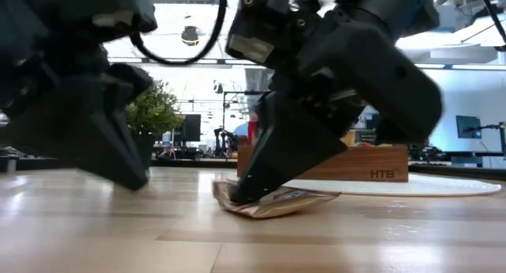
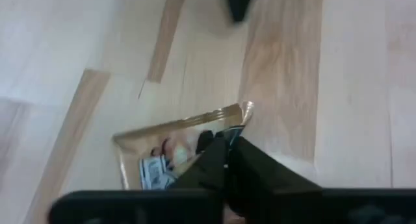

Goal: Pick & Place Tea
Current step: Put the brown tea bag into the middle section of the wooden organizer

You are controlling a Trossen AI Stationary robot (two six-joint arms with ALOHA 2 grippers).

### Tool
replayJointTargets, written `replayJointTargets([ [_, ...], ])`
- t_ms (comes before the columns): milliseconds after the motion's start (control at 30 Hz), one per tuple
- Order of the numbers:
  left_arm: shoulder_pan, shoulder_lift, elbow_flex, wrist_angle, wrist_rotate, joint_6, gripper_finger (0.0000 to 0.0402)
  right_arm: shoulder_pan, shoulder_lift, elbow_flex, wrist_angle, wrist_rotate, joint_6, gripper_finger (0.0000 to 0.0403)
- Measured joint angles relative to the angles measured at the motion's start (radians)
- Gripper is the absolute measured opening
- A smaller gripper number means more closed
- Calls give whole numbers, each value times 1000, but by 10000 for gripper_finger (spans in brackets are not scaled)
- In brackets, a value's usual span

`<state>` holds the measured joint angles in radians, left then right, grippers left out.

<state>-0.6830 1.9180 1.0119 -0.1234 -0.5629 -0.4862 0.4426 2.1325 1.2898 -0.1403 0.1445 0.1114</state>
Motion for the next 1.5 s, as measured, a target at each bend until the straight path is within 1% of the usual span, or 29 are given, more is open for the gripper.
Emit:
replayJointTargets([
  [67,-9,-22,0,-46,-47,-34,0,5,-18,-2,-16,4,-5,12],
  [133,-19,-34,0,-83,-98,-66,0,14,-39,-7,-36,36,-7,10],
  [233,-31,-41,0,-118,-158,-91,0,32,-87,-10,-95,150,-5,13],
  [333,-39,-42,0,-144,-180,-108,0,49,-165,-7,-178,351,24,3],
  [467,-39,-42,0,-158,-190,-131,0,70,-256,-7,-370,718,73,5],
  [533,-39,-42,0,-165,-194,-133,0,73,-298,-7,-479,885,127,3],
  [600,-38,-42,0,-164,-194,-136,0,67,-320,-6,-595,997,217,2],
  [700,-39,-42,0,-164,-194,-136,0,47,-311,-7,-743,1102,380,3],
  [767,-39,-42,0,-164,-194,-136,0,34,-310,-38,-778,1138,465,2],
  [800,-39,-42,0,-164,-194,-137,0,26,-311,-70,-755,1145,486,1],
  [900,-38,-42,0,-164,-193,-137,0,3,-316,-192,-644,1137,498,1],
  [1000,-39,-42,0,-163,-193,-137,0,-15,-333,-277,-496,1135,483,1],
  [1100,-38,-42,0,-164,-193,-137,0,-22,-328,-328,-350,1093,385,1],
  [1167,-37,-42,0,-163,-193,-137,0,-24,-328,-344,-242,1091,297,1],
  [1267,-37,-42,0,-163,-193,-136,0,-31,-328,-356,-128,1088,181,0],
  [1400,-37,-41,0,-159,-193,-137,0,-47,-328,-367,-48,1095,66,0],
  [1500,-37,-41,0,-159,-193,-137,0,-50,-328,-381,2,1125,2,0],
])
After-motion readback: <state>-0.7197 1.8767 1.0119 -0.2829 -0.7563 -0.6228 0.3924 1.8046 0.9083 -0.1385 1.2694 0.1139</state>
